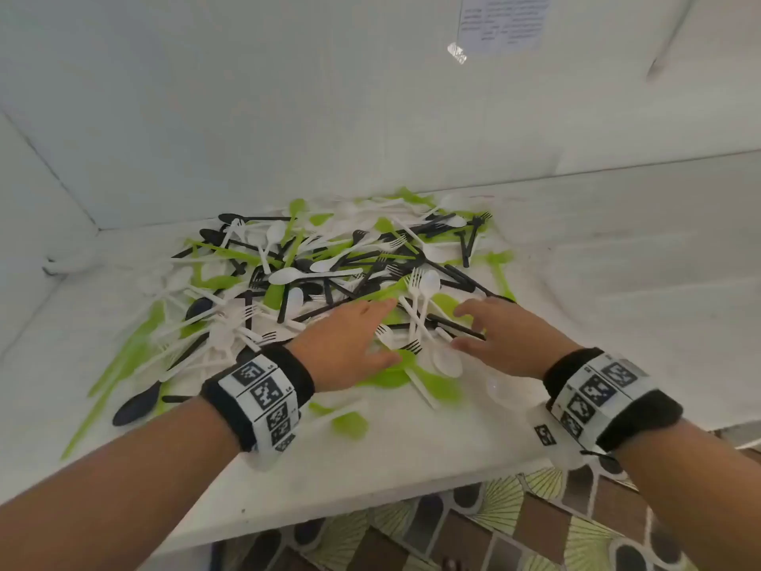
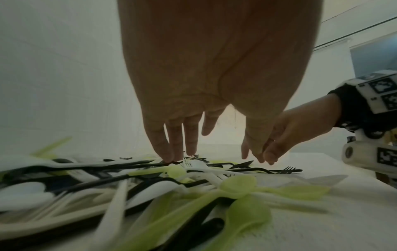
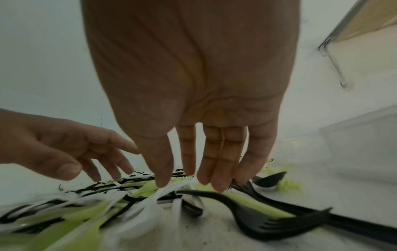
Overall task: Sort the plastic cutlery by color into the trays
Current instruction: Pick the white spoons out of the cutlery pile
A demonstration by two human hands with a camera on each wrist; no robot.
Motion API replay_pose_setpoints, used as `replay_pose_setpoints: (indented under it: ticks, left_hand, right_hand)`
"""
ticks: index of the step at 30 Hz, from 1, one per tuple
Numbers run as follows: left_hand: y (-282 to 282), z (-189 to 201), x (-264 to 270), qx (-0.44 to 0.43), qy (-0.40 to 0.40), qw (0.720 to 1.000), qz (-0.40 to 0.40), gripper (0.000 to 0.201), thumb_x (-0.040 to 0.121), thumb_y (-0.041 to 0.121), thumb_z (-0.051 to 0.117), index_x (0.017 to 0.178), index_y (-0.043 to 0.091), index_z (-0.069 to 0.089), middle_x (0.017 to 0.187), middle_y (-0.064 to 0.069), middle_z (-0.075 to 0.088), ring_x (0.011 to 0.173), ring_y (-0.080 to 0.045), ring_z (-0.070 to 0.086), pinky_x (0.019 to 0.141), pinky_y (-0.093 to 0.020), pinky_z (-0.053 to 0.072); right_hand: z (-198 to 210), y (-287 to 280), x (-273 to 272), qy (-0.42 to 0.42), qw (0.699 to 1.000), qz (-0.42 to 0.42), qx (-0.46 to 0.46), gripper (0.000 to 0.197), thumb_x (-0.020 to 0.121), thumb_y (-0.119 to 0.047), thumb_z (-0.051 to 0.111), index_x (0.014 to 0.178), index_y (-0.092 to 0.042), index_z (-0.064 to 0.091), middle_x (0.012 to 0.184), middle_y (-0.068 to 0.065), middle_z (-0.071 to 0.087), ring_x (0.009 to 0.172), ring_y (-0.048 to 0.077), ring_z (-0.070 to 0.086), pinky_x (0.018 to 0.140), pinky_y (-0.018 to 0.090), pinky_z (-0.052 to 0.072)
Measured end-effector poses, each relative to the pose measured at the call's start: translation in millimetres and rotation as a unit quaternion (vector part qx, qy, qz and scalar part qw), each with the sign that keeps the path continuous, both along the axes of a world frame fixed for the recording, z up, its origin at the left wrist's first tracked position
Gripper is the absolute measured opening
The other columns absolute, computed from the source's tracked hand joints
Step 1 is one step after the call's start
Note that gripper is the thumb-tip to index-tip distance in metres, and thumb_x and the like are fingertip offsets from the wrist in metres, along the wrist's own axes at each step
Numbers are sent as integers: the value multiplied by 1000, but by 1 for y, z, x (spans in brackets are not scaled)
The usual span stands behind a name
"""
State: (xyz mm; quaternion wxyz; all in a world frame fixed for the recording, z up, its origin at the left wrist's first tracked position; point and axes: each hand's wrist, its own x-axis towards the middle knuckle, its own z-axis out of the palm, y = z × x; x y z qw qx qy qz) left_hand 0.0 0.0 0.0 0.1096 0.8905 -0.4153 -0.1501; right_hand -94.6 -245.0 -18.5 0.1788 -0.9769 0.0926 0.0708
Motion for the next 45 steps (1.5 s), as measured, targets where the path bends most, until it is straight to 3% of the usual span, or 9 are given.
replay_pose_setpoints:
  ticks: [7, 11, 20, 27, 31, 34, 37, 40, 45]
  left_hand:
    - [-46, -14, 5, 17, -41, 996, -74, 68, 97, 56, 55, 155, 27, 34, 148, -2, 45, 138, -21, 40, 113, -41, 37]
    - [-68, -23, 5, 26, -89, 987, -134, 35, 99, 44, 57, 127, 24, 60, 125, -2, 52, 122, -24, 44, 101, -40, 42]
    - [-88, -36, 22, 53, -145, 966, -205, 27, 97, 30, 62, 123, 23, 59, 122, -3, 51, 116, -25, 44, 97, -39, 42]
    - [-75, -28, 47, -47, -218, 962, -160, 20, 103, 26, 50, 116, 14, 59, 99, -5, 62, 89, -28, 58, 76, -41, 48]
    - [-45, -15, 62, -114, -175, 976, -65, 25, 108, 25, 39, 121, 14, 57, 101, -5, 63, 86, -28, 61, 76, -47, 52]
    - [-20, -9, 61, -150, -95, 984, 32, 20, 109, 34, 37, 109, 20, 51, 76, 4, 57, 68, -19, 56, 61, -39, 41]
    - [-1, -9, 53, -151, -76, 984, 60, 16, 105, 36, 48, 104, 20, 47, 69, 0, 56, 62, -19, 53, 58, -40, 41]
    - [5, -13, 50, -119, -60, 988, 82, 21, 103, 38, 53, 101, 19, 45, 64, 2, 50, 59, -19, 49, 59, -40, 41]
    - [4, -16, 52, -81, -50, 991, 90, 20, 100, 31, 50, 85, 23, 40, 69, -4, 54, 62, -24, 49, 60, -42, 42]
  right_hand:
    - [-5, -10, -4, 81, 996, -21, -41, 19, 92, -46, 64, 102, -29, 69, 102, -5, 66, 95, 19, 62, 85, 36, 55]
    - [-9, -7, -3, 83, 996, -21, -27, 23, 91, -42, 64, 94, -23, 75, 94, -1, 71, 89, 22, 65, 82, 38, 57]
    - [2, -16, 10, 62, 996, -63, 4, 23, 80, -40, 77, 80, -17, 75, 78, 1, 71, 78, 20, 66, 68, 31, 54]
    - [23, -20, 23, -24, 995, -30, -96, 14, 100, -29, 53, 103, -25, 67, 98, -1, 67, 91, 23, 63, 78, 35, 54]
    - [22, -16, 36, -82, 979, -19, -186, 13, 99, -9, 41, 102, -22, 40, 72, 2, 52, 58, 23, 50, 51, 31, 37]
    - [19, -7, 50, -109, 972, -26, -205, 26, 94, -3, 39, 98, -25, 26, 64, 3, 49, 50, 23, 44, 47, 30, 31]
    - [14, -2, 68, -147, 982, -39, -109, 4, 103, -20, 39, 101, -22, 36, 73, 3, 58, 59, 25, 54, 55, 34, 43]
    - [8, 1, 77, -189, 973, -90, 100, 22, 102, -41, 53, 99, -20, 50, 81, -4, 63, 71, 19, 60, 66, 37, 51]
    - [-4, 13, 84, -137, 970, -113, 165, 24, 98, -12, 50, 120, -9, 40, 94, 12, 60, 84, 35, 62, 80, 47, 56]
